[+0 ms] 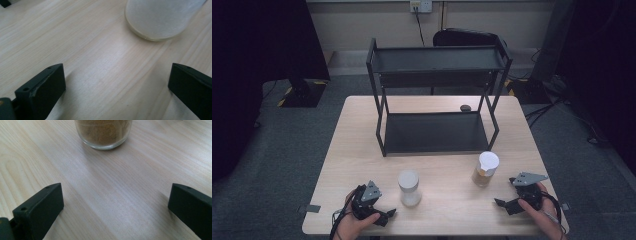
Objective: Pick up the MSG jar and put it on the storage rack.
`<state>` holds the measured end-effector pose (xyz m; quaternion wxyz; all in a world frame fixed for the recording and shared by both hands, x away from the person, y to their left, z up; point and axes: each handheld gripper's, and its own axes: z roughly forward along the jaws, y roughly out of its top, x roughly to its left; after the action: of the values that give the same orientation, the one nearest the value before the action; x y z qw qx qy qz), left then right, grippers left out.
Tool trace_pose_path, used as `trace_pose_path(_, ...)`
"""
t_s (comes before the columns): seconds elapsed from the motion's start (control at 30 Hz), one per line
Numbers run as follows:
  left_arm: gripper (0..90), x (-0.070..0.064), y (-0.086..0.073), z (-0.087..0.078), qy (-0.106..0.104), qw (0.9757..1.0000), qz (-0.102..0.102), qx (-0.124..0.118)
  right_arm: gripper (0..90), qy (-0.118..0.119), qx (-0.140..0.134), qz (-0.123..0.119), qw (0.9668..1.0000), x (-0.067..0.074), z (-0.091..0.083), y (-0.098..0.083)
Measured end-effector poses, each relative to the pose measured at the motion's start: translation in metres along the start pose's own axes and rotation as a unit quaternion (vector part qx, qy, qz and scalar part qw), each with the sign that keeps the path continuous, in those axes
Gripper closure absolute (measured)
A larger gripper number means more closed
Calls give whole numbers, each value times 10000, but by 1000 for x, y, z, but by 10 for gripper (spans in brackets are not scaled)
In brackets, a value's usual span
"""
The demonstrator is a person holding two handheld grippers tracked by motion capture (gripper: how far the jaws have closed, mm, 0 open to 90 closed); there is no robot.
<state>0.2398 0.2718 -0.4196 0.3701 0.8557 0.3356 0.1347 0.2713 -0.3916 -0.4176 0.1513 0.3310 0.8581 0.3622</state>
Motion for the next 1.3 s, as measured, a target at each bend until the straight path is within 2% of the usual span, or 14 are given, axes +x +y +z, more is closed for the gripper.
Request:
trace_pose_path(0.1, 21, 2, 0, 0, -116, 9999, -70, -80, 0, -2, -5, -9, 10000, 0, 0, 0)
trace_pose_path(0.23, 21, 0, 3, 0, -170, 9998, -23, -137, 0, -1, -6, -9, 10000, 0, 0, 0)
trace_pose_path(0.53, 20, 0, 9, 2, -433, 9985, -106, -329, 0, -2, -6, -8, 10000, 0, 0, 0)
trace_pose_path(0.83, 20, -1, 17, 2, -548, 9972, -175, -478, 0, -2, -7, -10, 10000, 0, 0, 0)
trace_pose_path(1.3, 19, -1, 30, -1, -619, 9958, -264, -621, 0, -3, -6, -8, 10000, 0, 0, 0)
